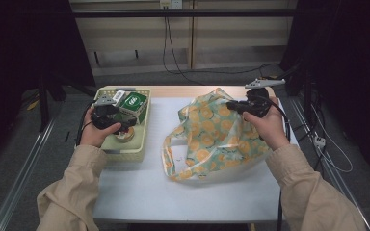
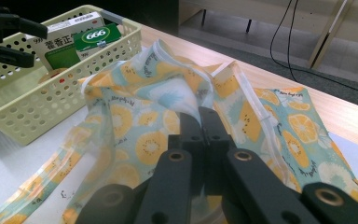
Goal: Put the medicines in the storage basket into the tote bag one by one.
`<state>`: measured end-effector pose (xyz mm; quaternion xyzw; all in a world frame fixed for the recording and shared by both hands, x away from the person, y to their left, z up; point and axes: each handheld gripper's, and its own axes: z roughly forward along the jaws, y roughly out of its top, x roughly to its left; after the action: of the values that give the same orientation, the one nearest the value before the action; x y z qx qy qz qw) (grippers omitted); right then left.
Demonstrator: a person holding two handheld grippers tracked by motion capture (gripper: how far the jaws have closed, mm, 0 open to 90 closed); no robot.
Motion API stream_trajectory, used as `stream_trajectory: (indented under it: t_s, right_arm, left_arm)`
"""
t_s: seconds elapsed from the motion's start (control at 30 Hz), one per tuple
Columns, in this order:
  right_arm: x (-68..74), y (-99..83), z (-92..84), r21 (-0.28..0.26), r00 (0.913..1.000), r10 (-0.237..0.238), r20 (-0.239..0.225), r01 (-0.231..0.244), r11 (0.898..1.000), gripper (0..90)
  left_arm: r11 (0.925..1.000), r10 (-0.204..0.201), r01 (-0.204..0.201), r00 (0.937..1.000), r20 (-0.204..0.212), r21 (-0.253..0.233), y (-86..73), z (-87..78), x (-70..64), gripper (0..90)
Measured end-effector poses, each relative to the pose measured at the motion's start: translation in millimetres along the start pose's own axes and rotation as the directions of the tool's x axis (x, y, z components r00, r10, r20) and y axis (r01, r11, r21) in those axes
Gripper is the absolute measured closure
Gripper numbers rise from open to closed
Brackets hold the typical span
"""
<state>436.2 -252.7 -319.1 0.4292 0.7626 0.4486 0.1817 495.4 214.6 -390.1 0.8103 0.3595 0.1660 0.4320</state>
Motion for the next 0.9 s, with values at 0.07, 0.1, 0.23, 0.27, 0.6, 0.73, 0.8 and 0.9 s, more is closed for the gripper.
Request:
stream_trajectory:
  t_s: [0.07, 0.1, 0.23, 0.27, 0.6, 0.73, 0.8, 0.9]
  right_arm:
    - [-0.3, -0.9, 0.7, 0.001, 1.0, 0.003, 0.001, -0.003, 1.0, 90.0]
    - [-0.4, -1.3, 1.1, 0.002, 1.0, 0.005, -0.001, -0.005, 1.0, 90.0]
    - [-0.2, -2.2, 1.8, 0.003, 1.0, 0.003, -0.003, -0.003, 1.0, 90.0]
    - [-0.2, -2.3, 1.6, 0.006, 1.0, 0.003, -0.001, -0.003, 1.0, 90.0]
    - [0.5, -2.1, -0.5, 0.009, 1.0, 0.0, 0.002, 0.0, 1.0, 90.0]
    - [-0.8, -2.5, -1.0, 0.005, 1.0, 0.006, 0.004, -0.006, 1.0, 90.0]
    - [-1.1, -3.0, -0.8, 0.006, 1.0, 0.006, 0.002, -0.006, 1.0, 90.0]
    - [-0.9, -3.3, -0.5, 0.006, 1.0, 0.008, 0.001, -0.008, 1.0, 90.0]
  left_arm:
    - [1.0, -0.004, 0.004, 1.0, -0.006, 0.008, -1.2, 3.7, 0.2, 8.2]
    - [0.9999, 0.003, -0.003, 0.9999, -0.01, 0.014, -1.9, 6.5, 0.8, 8.2]
    - [0.9975, 0.015, -0.015, 0.9999, 0.008, 0.07, -6.0, 15.3, 0.9, 8.9]
    - [0.9968, 0.011, -0.012, 0.9999, 0.006, 0.079, -6.8, 17.5, 0.2, 9.1]
    - [0.9873, 0.079, -0.074, 0.9965, -0.027, 0.14, -12.2, 27.3, 2.5, 8.8]
    - [0.9884, 0.073, -0.07, 0.9973, -0.014, 0.135, -12.0, 27.5, 1.6, 8.1]
    - [0.9896, 0.059, -0.058, 0.9982, -0.007, 0.132, -11.8, 27.4, 1.8, 7.8]
    - [0.9911, 0.04, -0.04, 0.9992, 0.0, 0.127, -10.1, 26.4, 0.9, 7.8]
